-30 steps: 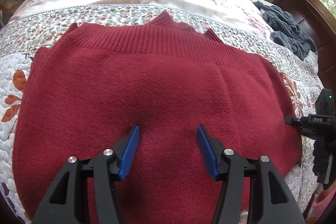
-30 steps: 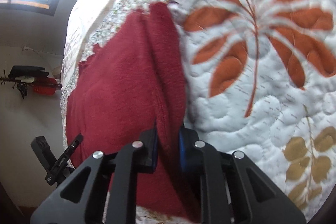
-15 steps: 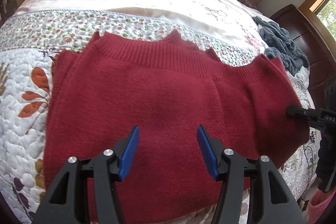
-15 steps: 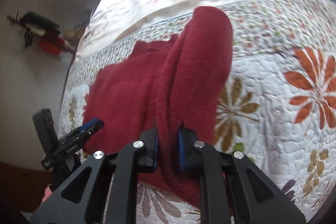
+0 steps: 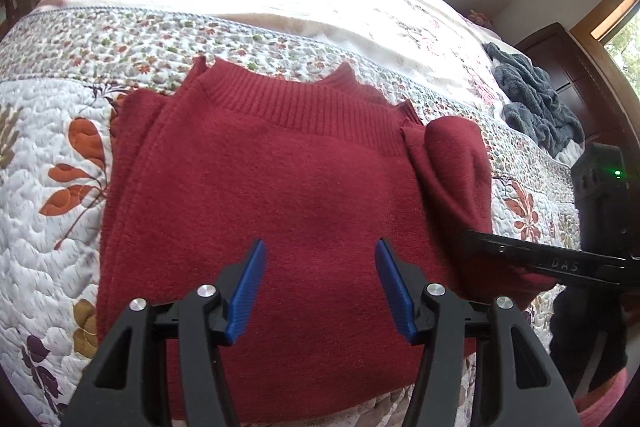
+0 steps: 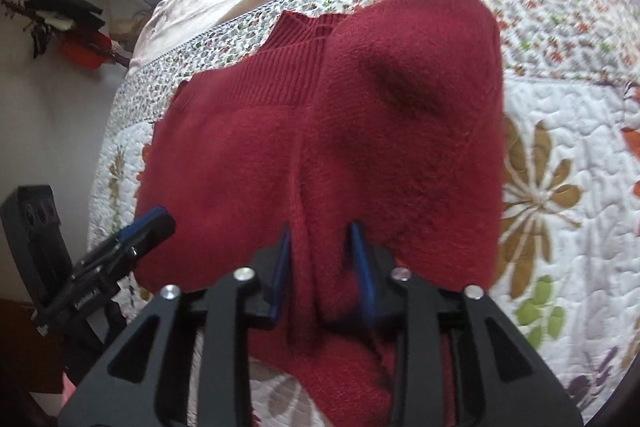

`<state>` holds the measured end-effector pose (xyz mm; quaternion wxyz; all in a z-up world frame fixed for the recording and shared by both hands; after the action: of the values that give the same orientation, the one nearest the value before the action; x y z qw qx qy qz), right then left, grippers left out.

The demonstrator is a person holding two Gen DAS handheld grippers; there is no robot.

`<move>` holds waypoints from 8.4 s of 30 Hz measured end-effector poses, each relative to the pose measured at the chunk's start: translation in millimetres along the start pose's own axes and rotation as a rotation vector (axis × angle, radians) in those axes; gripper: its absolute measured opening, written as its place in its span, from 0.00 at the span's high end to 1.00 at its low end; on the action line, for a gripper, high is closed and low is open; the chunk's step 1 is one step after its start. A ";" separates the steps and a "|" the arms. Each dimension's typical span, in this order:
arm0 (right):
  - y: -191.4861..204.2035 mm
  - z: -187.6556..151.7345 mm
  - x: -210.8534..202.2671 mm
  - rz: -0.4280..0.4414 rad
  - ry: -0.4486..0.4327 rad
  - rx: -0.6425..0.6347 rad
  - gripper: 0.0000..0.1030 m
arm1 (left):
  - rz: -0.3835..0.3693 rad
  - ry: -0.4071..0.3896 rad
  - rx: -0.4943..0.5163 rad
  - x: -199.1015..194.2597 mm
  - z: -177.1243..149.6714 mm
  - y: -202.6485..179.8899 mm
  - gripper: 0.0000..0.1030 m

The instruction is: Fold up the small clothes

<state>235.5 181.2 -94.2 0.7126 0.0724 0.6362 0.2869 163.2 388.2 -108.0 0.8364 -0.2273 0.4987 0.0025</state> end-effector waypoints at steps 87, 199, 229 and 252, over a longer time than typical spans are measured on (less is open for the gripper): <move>5.1 -58.8 6.3 0.227 0.003 0.023 0.52 | -0.226 -0.132 -0.240 -50.3 78.8 101.8 0.86; 26.9 -4.3 49.8 0.296 0.033 0.001 0.32 | -0.398 0.166 -0.197 42.2 61.2 138.2 0.39; -36.8 -95.6 -102.5 0.408 -0.019 0.006 0.59 | -0.569 0.116 -0.095 -31.3 -42.6 -42.2 0.69; -100.4 -193.8 -61.0 0.278 0.024 0.106 0.34 | -0.378 0.152 -0.059 -16.6 -118.1 -41.0 0.55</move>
<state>81.9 17.1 -123.3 0.6534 0.1940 0.6428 0.3498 66.0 310.0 -125.8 0.7749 -0.3407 0.5086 -0.1574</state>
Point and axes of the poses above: each gripper's, at about its wrist camera, not at the fingertips, and x roughly the way its jaws point, y to its left, z to its top, the point moved 5 cm from there along x, roughly the way its jaws point, and after that the axes turned 2 degrees about z, right-handed, at the moved point
